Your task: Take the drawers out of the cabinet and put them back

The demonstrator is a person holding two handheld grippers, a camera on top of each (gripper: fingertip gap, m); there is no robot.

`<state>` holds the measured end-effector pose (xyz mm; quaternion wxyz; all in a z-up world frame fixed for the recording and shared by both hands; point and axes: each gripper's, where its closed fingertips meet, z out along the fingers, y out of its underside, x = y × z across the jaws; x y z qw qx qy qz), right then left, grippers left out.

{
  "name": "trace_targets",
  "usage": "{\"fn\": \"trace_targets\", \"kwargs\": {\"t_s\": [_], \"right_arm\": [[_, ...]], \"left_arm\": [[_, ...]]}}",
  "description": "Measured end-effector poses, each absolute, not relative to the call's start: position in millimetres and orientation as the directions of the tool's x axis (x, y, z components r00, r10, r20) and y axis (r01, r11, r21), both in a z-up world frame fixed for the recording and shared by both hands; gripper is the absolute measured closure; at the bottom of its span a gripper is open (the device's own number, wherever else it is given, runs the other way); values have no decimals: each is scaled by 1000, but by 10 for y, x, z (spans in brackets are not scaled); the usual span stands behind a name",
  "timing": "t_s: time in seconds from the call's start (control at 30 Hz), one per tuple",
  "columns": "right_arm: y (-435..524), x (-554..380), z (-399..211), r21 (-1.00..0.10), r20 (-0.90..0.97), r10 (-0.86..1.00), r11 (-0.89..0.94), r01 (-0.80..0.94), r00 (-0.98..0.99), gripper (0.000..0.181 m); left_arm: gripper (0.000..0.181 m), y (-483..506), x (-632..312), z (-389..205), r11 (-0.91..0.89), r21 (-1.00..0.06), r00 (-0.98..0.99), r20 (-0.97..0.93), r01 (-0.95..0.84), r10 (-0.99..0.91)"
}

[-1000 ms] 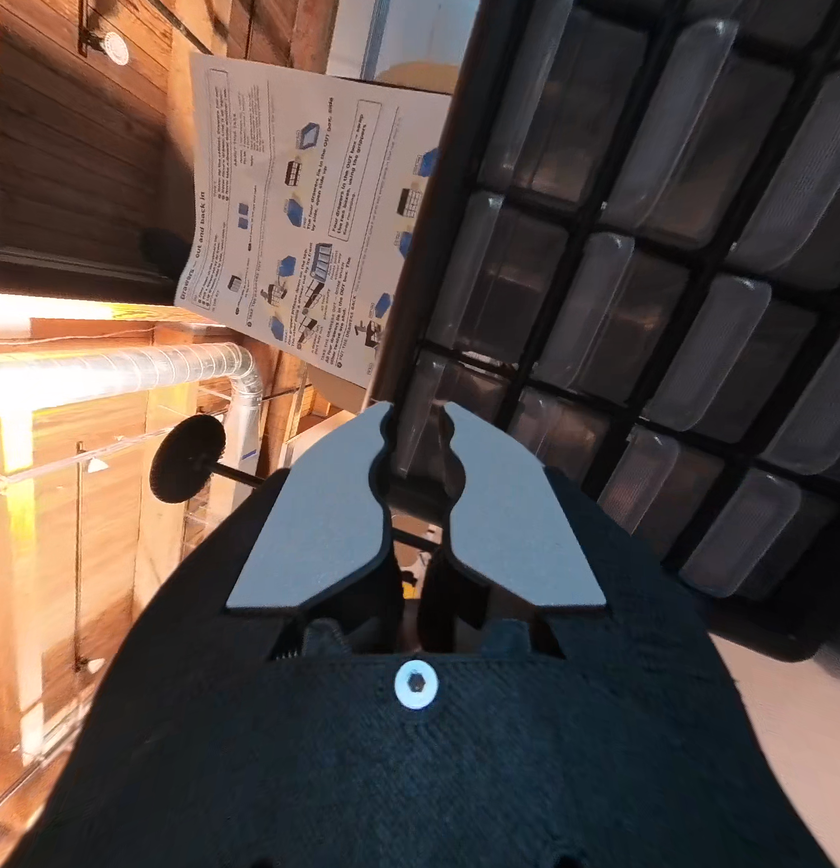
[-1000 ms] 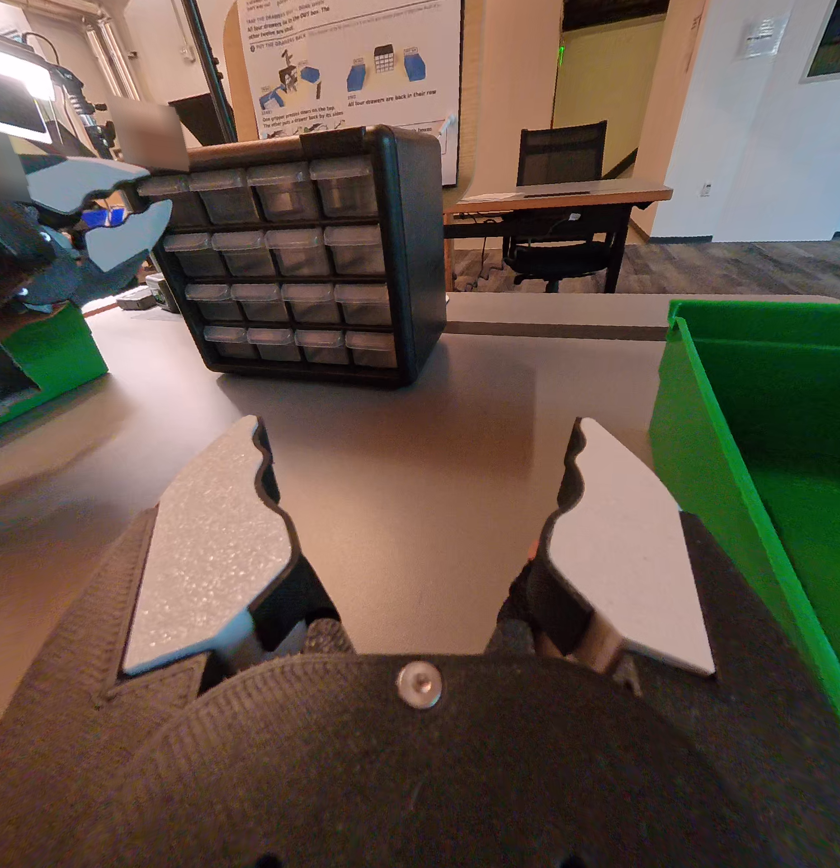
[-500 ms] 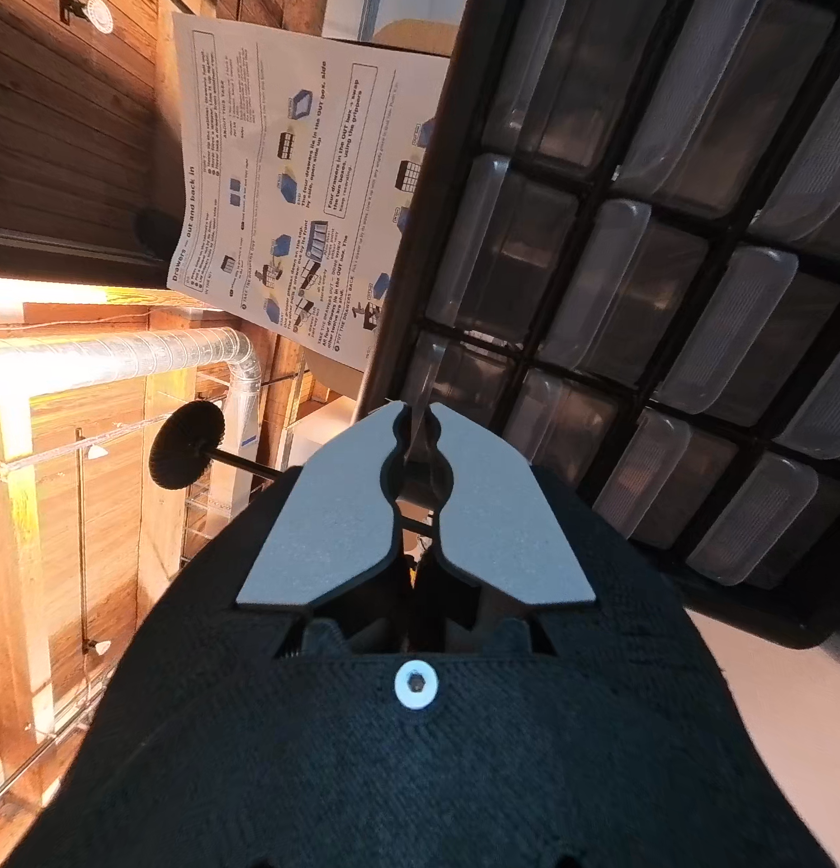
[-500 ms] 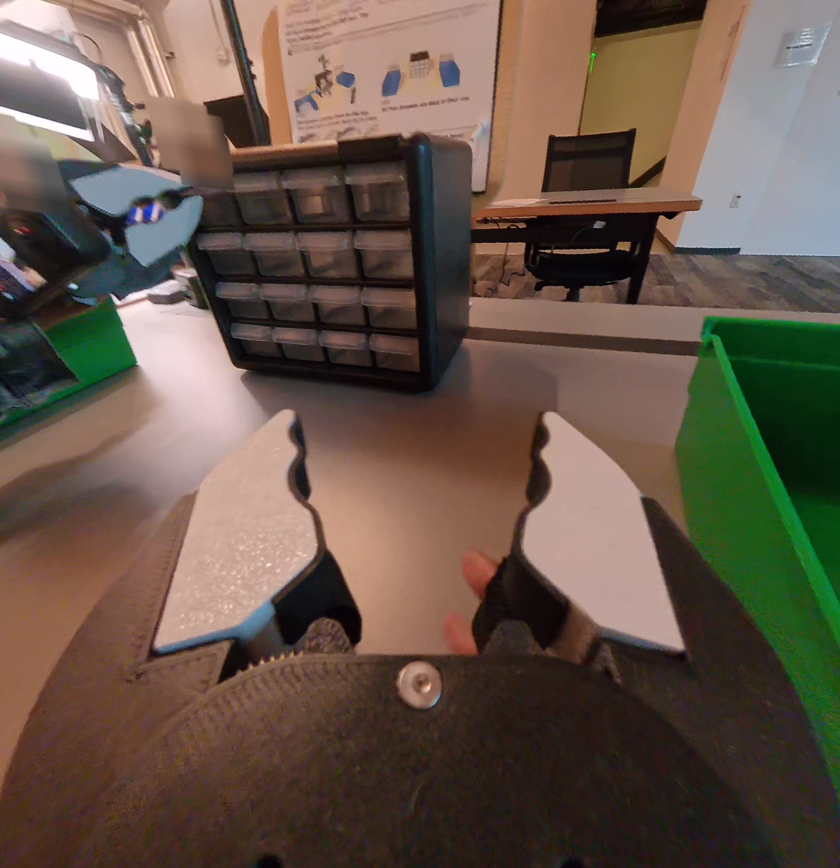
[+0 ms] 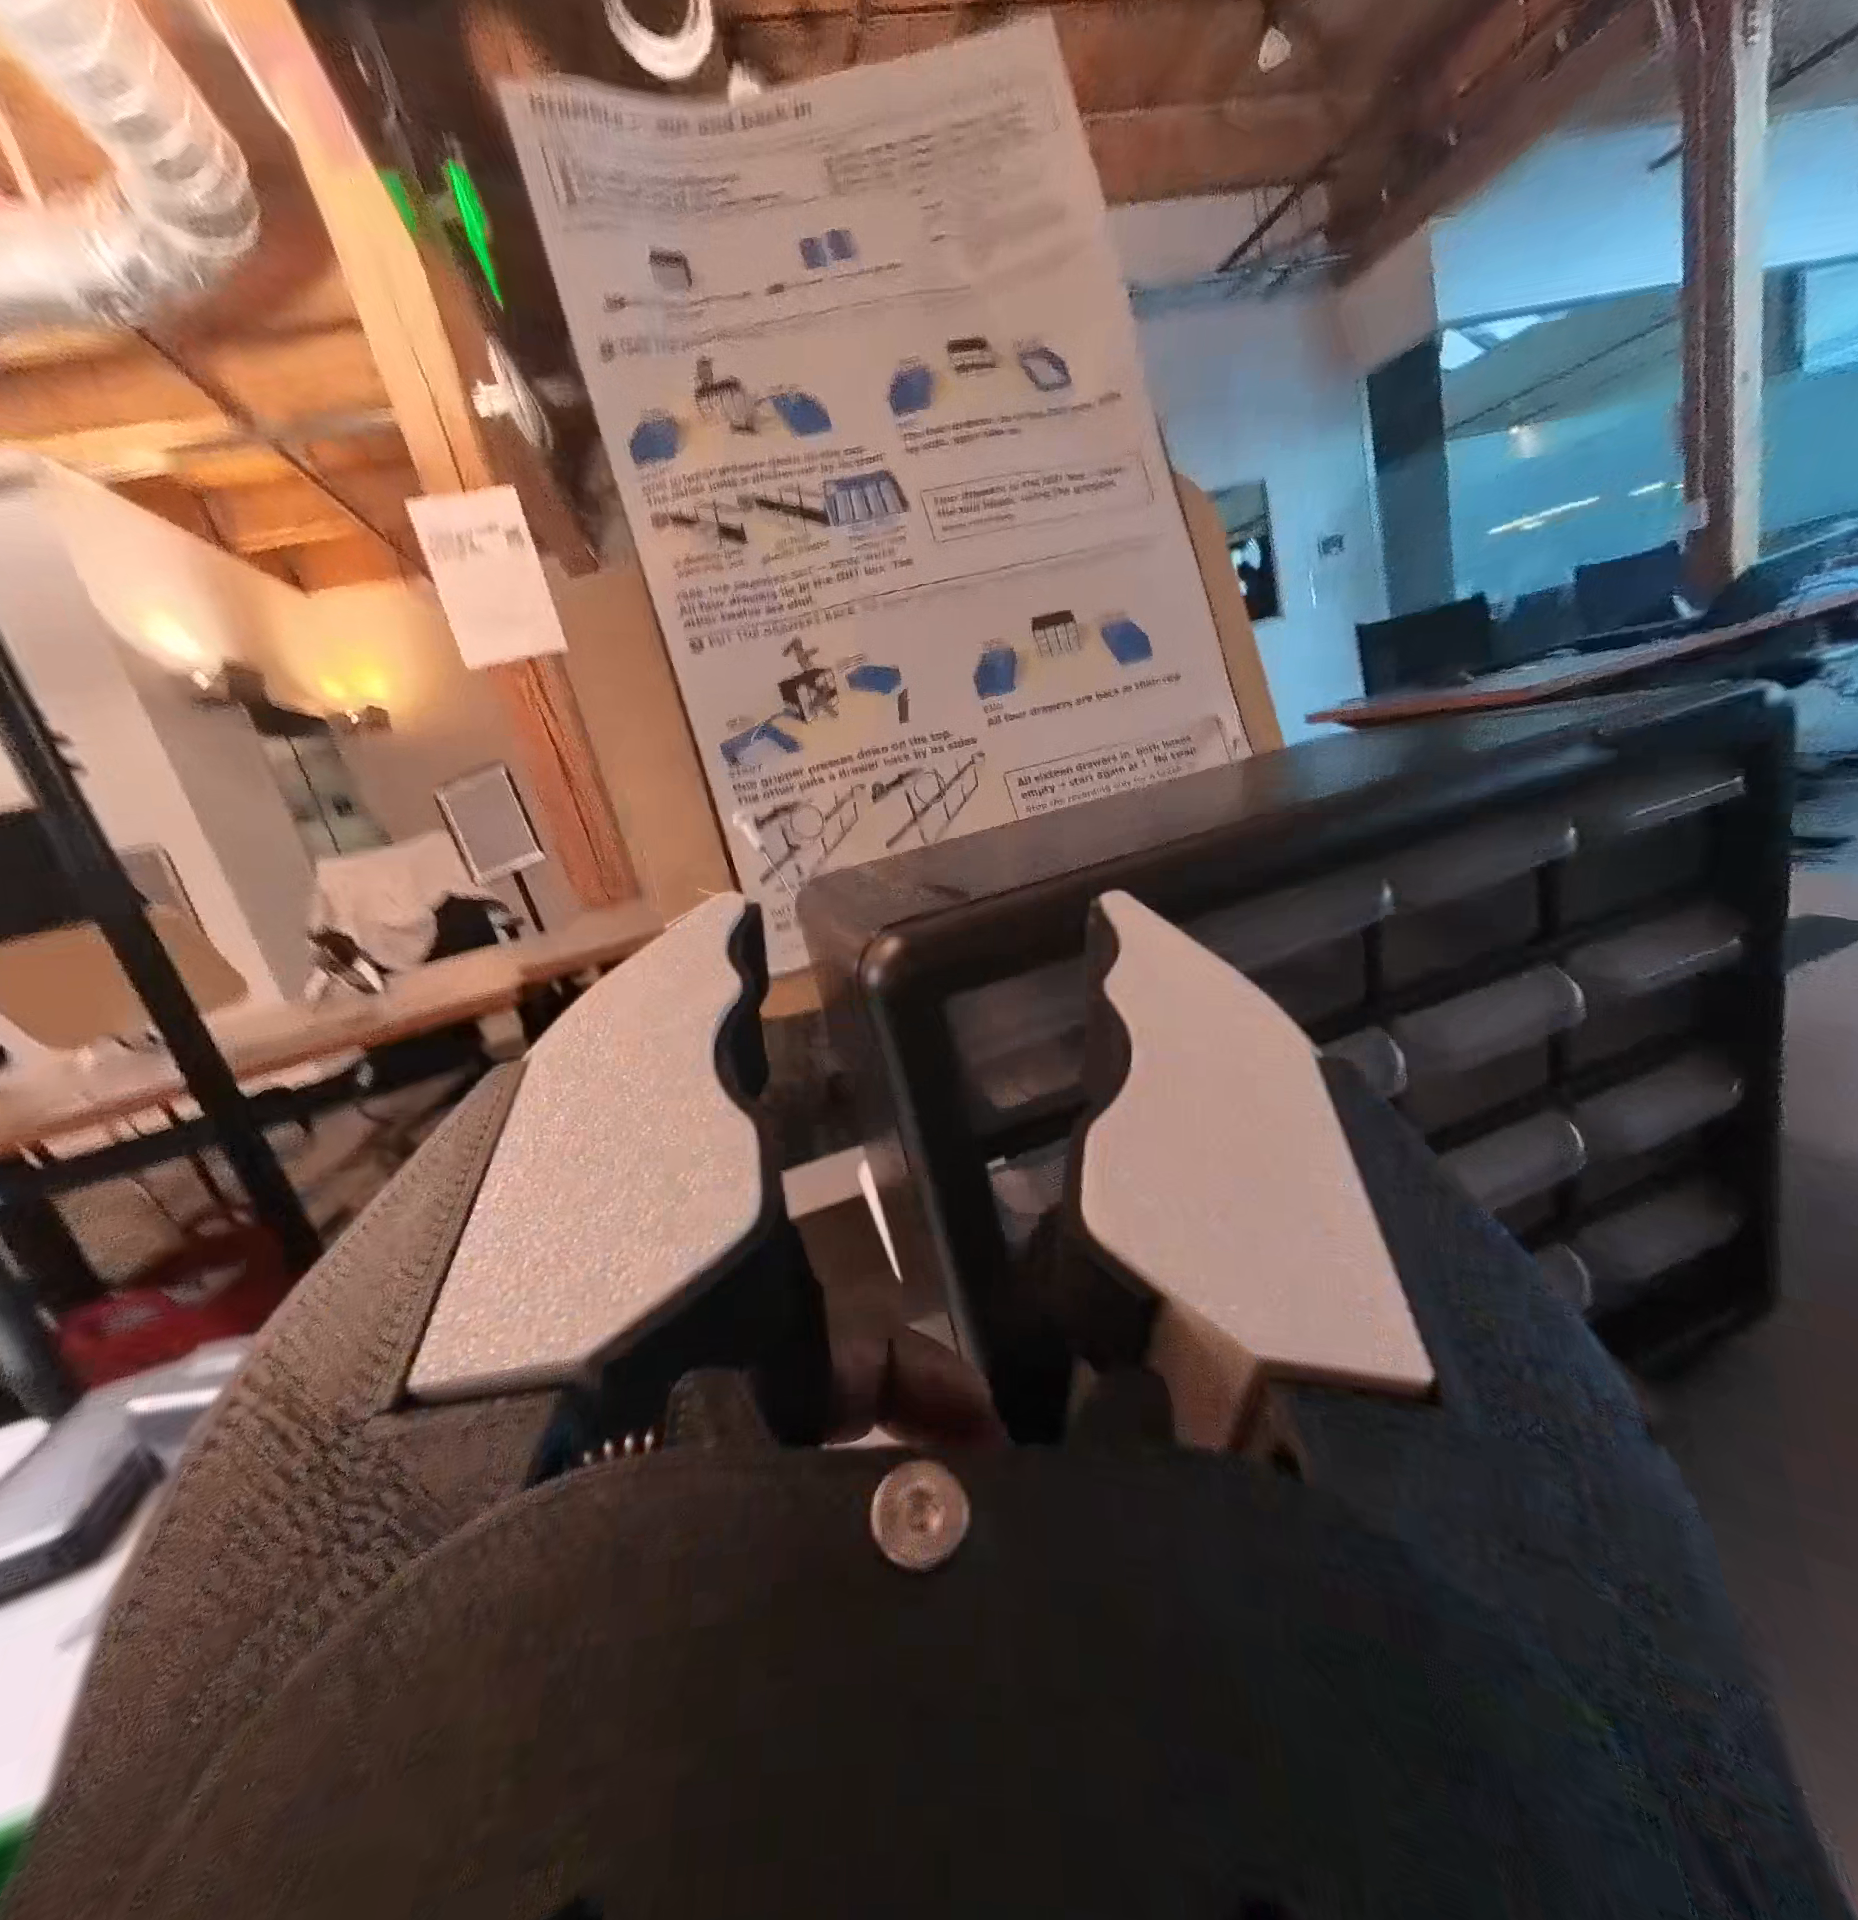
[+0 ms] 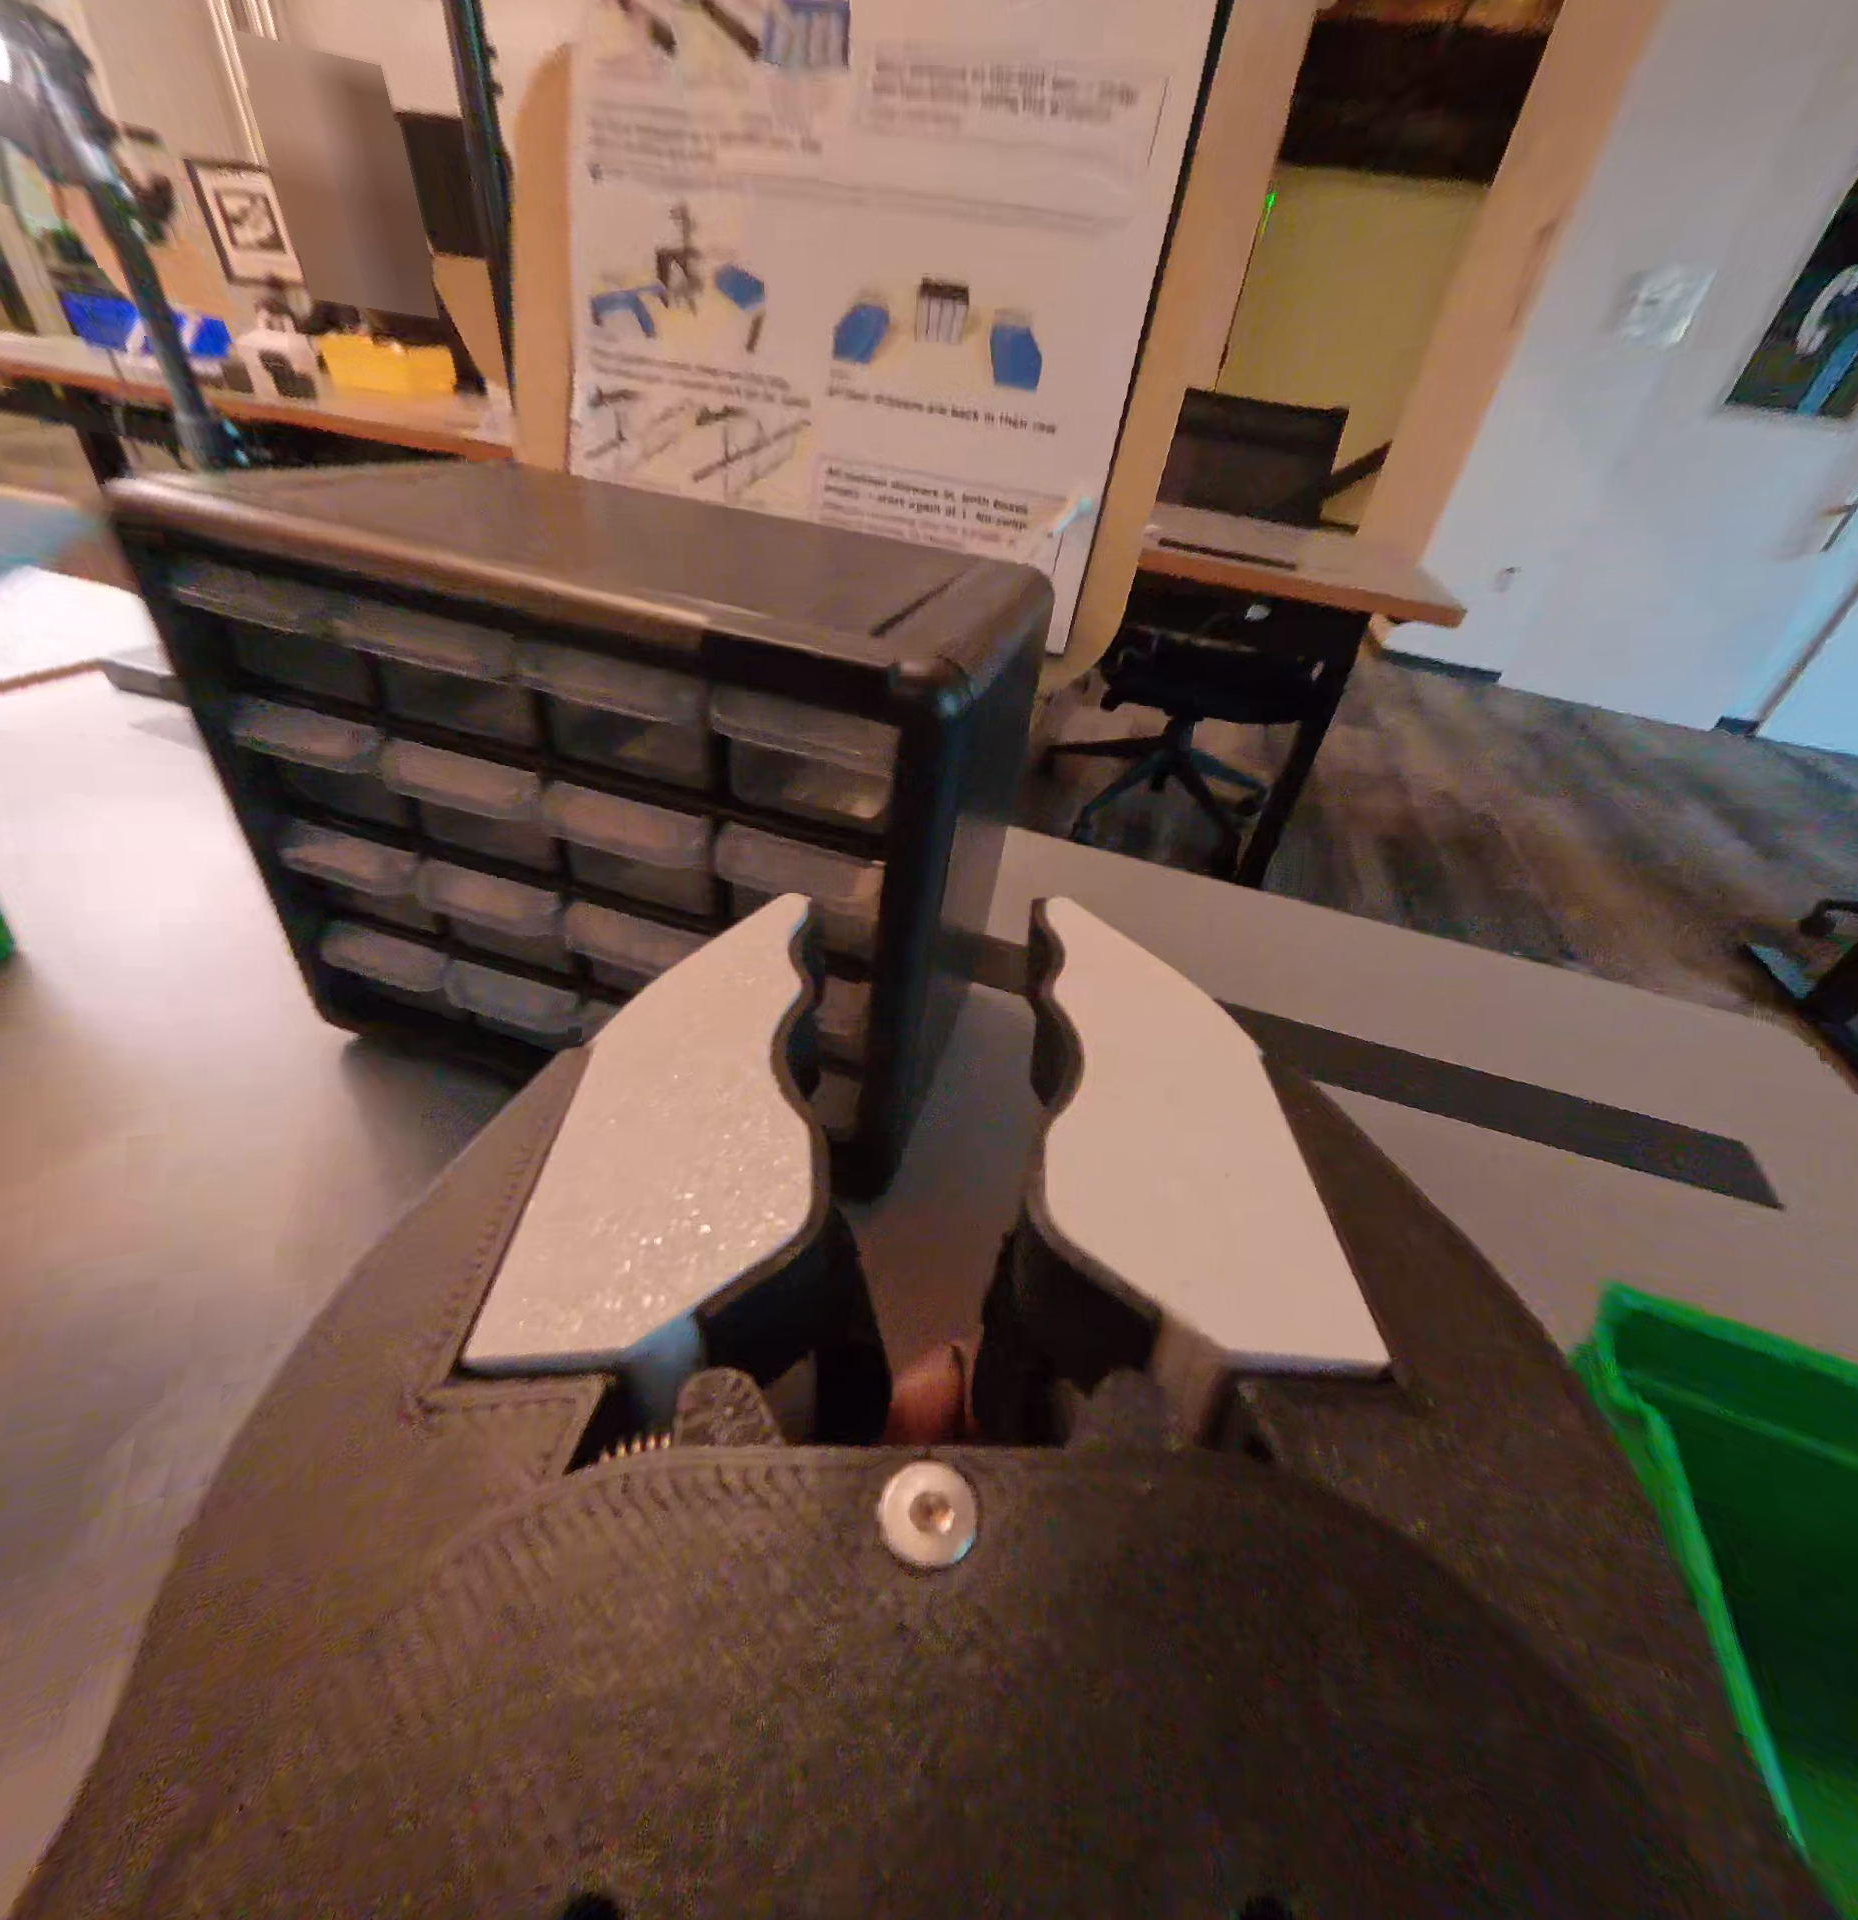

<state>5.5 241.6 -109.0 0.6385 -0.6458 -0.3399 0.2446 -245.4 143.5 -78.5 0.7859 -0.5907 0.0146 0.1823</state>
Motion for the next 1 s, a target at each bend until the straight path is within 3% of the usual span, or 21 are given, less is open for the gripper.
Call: {"fn": "trace_targets", "kwargs": {"t_s": [0.2, 0.3, 0.4, 0.77, 1.0], "right_arm": [[2860, -398, -1251, -986, 162, 749, 93, 139, 643, 143], [2917, -514, -1216, -986, 161, 760, 91, 143, 630, 144], [2992, -587, -1255, -973, 212, 747, 99, 210, 630, 159], [2773, -420, -1272, -903, 342, 741, 89, 419, 578, 159], [2468, -223, -1277, -896, 331, 770, 74, 438, 546, 158]], "left_arm": [[126, 1615, -2545, -1224, 85, -958, 941, -248, -273, 229], [141, 1660, -2574, -1310, 31, -958, 929, -268, -285, 256], [162, 1640, -2623, -1307, 4, -949, 907, -299, -314, 296], [162, 1393, -2455, -1314, -96, -947, 922, -320, -306, 219], [162, 1186, -2317, -1314, -88, -934, 916, -357, -347, 181]]}}
